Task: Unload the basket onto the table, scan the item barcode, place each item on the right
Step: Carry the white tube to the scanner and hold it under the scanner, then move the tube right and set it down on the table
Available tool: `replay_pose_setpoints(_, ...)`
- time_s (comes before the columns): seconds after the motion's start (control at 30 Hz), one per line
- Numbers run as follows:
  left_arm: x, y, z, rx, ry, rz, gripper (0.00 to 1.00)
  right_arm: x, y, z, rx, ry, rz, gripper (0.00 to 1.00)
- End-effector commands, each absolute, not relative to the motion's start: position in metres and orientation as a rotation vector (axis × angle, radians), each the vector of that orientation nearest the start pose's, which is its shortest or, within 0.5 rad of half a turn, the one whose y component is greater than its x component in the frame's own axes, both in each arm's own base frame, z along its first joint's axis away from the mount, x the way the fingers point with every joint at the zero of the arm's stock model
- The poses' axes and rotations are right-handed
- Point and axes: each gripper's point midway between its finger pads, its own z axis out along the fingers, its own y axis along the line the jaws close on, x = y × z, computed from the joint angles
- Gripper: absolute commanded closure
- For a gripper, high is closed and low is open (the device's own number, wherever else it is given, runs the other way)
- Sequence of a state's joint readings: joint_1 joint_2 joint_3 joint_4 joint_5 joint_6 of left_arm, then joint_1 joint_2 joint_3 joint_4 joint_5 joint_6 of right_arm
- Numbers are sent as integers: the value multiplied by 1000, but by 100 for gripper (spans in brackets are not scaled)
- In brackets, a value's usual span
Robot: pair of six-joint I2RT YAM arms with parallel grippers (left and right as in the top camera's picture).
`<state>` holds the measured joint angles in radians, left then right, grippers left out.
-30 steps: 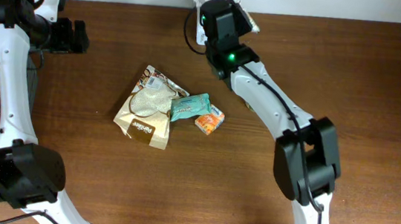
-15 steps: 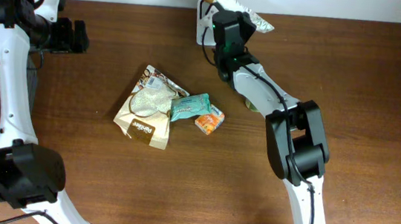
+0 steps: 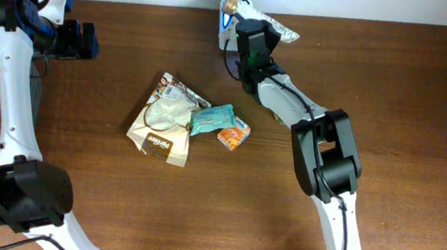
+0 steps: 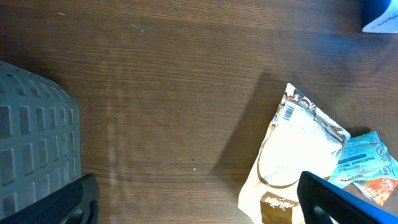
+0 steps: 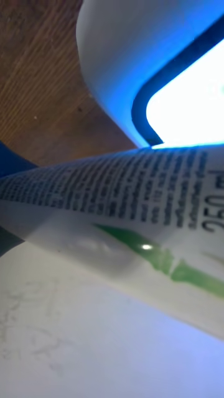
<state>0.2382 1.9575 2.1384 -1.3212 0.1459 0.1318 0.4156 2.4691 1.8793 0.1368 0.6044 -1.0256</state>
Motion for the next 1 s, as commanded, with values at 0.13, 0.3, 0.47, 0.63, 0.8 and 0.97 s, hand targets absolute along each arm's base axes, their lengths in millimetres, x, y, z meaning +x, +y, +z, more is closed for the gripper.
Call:
replay_pose_setpoints(0.13,445,84,242,-84,2680,-90,1,644,187,137,-930,1733,-1014,96)
replay_pose_setpoints(0.3,445,84,242,-84,2680,-90,1,637,201,168,-894,1698,-988,96)
replay_pose_setpoints(0.47,445,84,242,-84,2680,-90,1,622,205,230,-739,1701,-831,96)
replay_pose_setpoints(0.63,445,84,242,-84,2680,-90,1,579,212,280,-728,1808,-487,96)
replay_pose_setpoints(0.8,445,84,242,-84,2680,-90,1,525,216,309,-654,1946,-78,96)
replay_pose_setpoints(0.97,445,84,242,-84,2680,-90,1,476,181,320,-412,2159,173,96)
